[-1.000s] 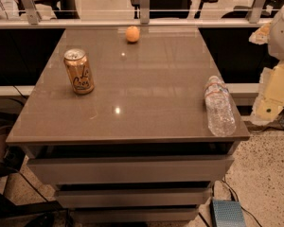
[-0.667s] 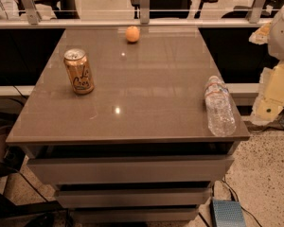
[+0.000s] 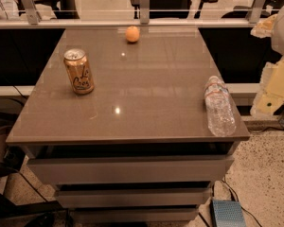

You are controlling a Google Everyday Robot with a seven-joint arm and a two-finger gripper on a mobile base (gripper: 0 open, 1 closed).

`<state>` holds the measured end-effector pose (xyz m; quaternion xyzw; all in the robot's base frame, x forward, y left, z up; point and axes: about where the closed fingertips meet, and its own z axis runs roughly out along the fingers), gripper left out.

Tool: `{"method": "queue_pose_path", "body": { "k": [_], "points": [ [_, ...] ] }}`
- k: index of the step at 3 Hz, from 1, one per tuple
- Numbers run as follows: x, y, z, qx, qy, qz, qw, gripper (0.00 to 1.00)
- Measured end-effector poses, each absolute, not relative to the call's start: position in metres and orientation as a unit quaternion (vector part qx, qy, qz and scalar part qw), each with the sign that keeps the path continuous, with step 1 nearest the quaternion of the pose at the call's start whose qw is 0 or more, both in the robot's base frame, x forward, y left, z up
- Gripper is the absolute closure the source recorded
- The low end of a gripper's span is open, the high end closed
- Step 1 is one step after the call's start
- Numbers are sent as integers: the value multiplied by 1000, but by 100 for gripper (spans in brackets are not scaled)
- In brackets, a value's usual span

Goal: Place water bottle upright

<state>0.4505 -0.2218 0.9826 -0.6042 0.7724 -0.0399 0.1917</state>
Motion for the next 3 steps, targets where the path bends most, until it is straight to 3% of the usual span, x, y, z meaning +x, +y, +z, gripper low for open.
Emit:
{"method": "queue_pose_path", "body": {
  "k": [3],
  "points": [
    [499, -214, 960, -732, 650, -36, 200, 0]
  ]
}}
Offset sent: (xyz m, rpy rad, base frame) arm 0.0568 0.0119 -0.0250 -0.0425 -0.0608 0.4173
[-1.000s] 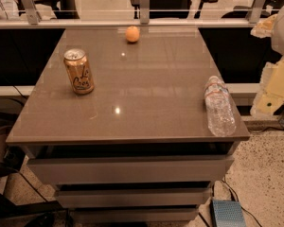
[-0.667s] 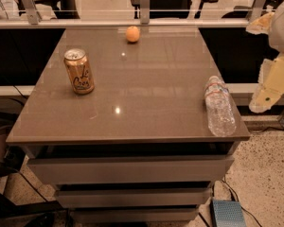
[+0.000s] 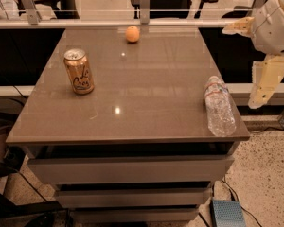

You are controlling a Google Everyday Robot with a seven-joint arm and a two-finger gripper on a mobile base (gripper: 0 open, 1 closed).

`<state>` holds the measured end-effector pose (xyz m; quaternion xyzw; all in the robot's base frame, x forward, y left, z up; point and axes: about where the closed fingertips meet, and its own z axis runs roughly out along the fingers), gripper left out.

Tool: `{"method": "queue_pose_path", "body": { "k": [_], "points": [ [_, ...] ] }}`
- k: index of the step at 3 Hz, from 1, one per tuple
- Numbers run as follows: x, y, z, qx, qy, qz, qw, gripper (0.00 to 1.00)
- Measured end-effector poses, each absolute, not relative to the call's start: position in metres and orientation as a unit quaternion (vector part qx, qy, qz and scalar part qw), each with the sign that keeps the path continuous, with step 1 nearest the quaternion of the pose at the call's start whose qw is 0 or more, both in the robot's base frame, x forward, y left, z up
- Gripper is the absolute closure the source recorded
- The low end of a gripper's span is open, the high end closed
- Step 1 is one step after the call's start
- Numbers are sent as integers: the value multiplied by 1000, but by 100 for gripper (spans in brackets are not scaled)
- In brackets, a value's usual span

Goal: Place water bottle upright

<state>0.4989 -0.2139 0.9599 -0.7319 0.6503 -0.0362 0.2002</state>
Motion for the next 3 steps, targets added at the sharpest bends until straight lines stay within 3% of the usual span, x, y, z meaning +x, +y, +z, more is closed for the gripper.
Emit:
{"method": "queue_pose_path", "body": {
  "k": [3],
  "points": [
    [501, -222, 945, -879, 449, -46, 153, 0]
  ]
}}
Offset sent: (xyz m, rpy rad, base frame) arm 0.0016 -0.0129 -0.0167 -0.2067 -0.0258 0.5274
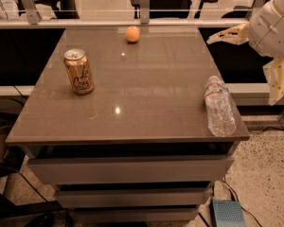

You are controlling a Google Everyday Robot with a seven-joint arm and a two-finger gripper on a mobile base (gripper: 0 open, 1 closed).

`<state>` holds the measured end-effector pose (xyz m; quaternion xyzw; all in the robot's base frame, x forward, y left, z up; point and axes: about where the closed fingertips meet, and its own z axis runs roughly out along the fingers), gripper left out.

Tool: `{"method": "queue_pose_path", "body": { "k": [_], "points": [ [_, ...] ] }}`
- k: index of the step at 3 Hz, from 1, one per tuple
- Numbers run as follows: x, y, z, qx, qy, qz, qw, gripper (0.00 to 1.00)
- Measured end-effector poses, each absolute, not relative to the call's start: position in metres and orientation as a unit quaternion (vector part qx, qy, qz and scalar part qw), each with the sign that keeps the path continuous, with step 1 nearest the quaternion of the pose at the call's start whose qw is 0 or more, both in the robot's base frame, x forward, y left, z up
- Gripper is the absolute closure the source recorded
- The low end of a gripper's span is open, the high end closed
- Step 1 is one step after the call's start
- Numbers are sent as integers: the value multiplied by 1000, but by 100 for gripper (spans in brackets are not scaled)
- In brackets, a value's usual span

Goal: Place water bottle upright

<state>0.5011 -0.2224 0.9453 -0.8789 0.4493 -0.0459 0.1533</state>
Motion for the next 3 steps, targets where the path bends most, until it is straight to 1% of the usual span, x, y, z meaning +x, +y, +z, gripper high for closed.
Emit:
{"method": "queue_pose_path", "body": {
  "k": [3],
  "points": [
    [507, -214, 948, -910, 380, -69, 152, 0]
  ]
}}
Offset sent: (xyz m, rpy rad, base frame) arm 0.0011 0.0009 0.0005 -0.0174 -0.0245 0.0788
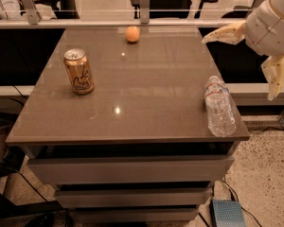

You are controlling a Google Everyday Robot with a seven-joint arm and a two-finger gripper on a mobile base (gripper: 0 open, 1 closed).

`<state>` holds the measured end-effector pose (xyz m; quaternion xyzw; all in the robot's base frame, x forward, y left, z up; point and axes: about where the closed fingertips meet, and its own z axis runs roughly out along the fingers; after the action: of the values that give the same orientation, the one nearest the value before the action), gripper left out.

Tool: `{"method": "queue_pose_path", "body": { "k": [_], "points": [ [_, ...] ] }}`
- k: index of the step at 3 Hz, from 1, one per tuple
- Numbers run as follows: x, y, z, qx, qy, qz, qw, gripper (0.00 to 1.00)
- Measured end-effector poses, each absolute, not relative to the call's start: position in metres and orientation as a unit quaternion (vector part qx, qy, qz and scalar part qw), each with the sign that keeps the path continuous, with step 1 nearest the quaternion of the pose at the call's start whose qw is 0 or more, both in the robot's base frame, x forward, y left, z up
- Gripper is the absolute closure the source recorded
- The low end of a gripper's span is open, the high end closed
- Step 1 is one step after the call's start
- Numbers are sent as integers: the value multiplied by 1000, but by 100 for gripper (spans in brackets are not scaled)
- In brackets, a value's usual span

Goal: Place water bottle upright

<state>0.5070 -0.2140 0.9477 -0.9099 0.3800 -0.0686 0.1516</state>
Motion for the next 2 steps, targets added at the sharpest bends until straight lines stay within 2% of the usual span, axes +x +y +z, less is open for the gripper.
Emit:
{"method": "queue_pose_path", "body": {
  "k": [2],
  "points": [
    [519, -210, 938, -955, 265, -100, 92, 0]
  ]
}}
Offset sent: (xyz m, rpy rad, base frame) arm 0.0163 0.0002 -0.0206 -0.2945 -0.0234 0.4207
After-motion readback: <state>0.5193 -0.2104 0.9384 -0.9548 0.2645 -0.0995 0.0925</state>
